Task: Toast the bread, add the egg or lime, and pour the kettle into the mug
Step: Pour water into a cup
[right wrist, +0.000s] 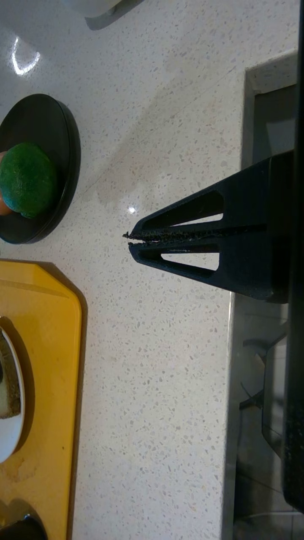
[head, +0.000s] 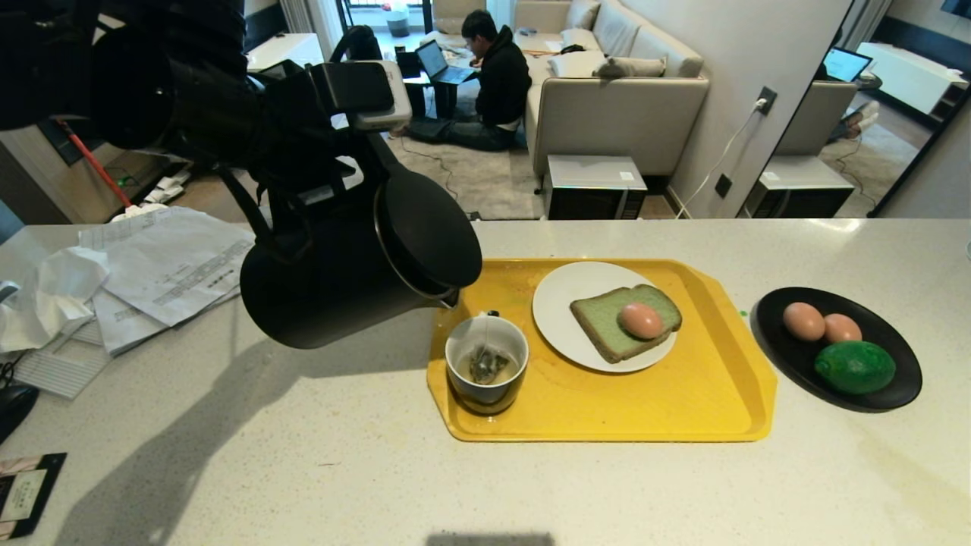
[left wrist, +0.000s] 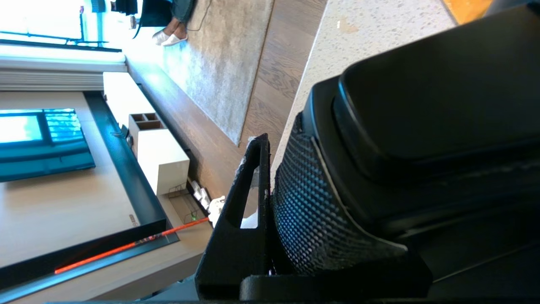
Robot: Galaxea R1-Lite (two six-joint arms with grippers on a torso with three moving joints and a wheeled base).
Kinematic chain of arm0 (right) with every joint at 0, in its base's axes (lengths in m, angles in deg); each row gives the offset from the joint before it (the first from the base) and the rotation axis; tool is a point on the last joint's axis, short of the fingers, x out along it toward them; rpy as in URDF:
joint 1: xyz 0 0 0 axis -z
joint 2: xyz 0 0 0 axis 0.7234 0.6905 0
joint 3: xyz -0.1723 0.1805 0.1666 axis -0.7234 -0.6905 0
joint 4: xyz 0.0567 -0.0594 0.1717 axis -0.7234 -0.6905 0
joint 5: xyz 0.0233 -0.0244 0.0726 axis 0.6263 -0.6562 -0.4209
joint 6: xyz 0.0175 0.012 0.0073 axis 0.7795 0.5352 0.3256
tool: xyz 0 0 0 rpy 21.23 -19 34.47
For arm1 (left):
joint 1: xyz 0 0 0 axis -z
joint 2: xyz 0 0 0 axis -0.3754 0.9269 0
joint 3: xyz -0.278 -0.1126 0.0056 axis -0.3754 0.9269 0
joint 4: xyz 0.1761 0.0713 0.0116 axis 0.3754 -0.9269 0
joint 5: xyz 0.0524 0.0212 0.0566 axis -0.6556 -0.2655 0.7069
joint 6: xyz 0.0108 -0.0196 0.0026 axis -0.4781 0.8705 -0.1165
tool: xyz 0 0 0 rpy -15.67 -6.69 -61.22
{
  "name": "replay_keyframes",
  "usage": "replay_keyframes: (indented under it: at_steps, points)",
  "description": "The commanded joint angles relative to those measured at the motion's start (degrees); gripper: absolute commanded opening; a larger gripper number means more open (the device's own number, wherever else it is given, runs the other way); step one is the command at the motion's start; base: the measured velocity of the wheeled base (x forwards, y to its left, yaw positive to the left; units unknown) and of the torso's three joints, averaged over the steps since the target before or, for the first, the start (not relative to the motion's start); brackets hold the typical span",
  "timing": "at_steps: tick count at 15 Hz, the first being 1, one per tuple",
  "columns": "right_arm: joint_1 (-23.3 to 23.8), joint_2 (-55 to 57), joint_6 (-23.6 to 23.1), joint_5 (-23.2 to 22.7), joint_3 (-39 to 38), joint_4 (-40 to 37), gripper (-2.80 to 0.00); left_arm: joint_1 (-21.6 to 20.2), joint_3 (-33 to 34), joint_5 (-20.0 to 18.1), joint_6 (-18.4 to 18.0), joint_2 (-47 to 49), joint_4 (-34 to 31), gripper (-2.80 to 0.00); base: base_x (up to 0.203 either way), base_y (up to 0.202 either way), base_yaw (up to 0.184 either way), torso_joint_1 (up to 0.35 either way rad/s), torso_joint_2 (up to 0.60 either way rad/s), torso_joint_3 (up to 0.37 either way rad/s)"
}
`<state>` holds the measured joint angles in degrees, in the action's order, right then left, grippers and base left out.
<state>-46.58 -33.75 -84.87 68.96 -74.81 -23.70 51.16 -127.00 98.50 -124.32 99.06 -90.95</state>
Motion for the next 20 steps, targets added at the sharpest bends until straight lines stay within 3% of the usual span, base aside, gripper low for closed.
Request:
replay_keyframes:
  at_steps: [1,13,20]
  points:
    - [-0.02,0.02,-0.01,0.00,0.00,0.02,-2.80,0.68,-0.18,1.02,-0.31,0.97,-0.22,-2.80,0.000,0.000,0.000,0.000,0.00,0.000]
    - [-0.02,0.02,-0.10,0.00,0.00,0.02,-2.80,2.79,-2.99,4.76,-2.41,3.49,-4.70,-2.80,0.000,0.000,0.000,0.000,0.00,0.000]
    - [-0.02,0.02,-0.05,0.00,-0.04,0.02,-2.80,3.48,-3.43,7.76,-6.98,3.49,-4.26,-2.80,0.000,0.000,0.000,0.000,0.00,0.000]
